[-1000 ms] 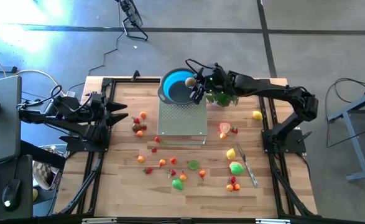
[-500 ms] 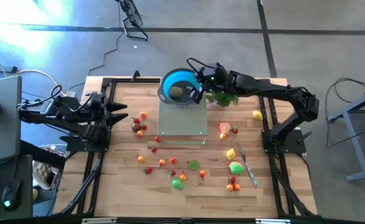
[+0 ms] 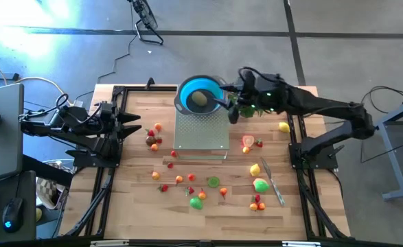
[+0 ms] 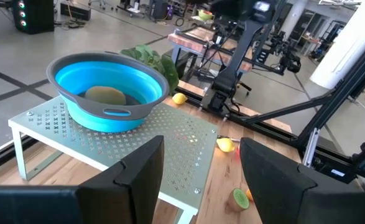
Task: Pick & Place Fruit
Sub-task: Put the orange peach in the blue bowl on the shelf
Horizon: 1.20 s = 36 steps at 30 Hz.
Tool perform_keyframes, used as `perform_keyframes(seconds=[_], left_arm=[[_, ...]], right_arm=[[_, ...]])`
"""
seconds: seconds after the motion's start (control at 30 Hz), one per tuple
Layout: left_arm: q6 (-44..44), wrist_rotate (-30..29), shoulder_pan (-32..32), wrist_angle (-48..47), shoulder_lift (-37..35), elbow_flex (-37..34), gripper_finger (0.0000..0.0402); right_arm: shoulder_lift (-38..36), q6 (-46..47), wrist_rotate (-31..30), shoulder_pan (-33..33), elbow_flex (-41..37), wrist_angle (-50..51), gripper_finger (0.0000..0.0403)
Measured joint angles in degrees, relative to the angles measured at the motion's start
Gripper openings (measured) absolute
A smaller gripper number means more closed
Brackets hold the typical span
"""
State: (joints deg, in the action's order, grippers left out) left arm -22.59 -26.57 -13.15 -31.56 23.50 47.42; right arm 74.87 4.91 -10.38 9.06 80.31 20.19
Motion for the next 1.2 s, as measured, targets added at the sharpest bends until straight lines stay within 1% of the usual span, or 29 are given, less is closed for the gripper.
perform_keyframes(seconds=[0.2,0.33,0.7,0.83,1.2], left_arm=[[0.0,0.0,0.0,-0.1,0.0,0.0,0.0205],[0.0,0.0,0.0,-0.1,0.0,0.0,0.0205],[0.0,0.0,0.0,-0.1,0.0,0.0,0.0205],[0.0,-0.1,0.0,-0.1,0.0,0.0,0.0205],[0.0,-0.1,0.0,-0.1,0.0,0.0,0.0205]], right_arm=[[-3.7,0.2,0.0,-4.2,0.0,0.2,0.0226],[-4.9,2.7,-0.1,-5.9,0.0,0.7,0.0217],[-5.6,7.5,-0.2,-6.2,0.0,7.6,0.0184],[-5.6,7.9,-0.1,-6.2,0.0,10.5,0.0159],[-5.6,16.5,0.5,-7.4,0.0,21.0,0.0068]])
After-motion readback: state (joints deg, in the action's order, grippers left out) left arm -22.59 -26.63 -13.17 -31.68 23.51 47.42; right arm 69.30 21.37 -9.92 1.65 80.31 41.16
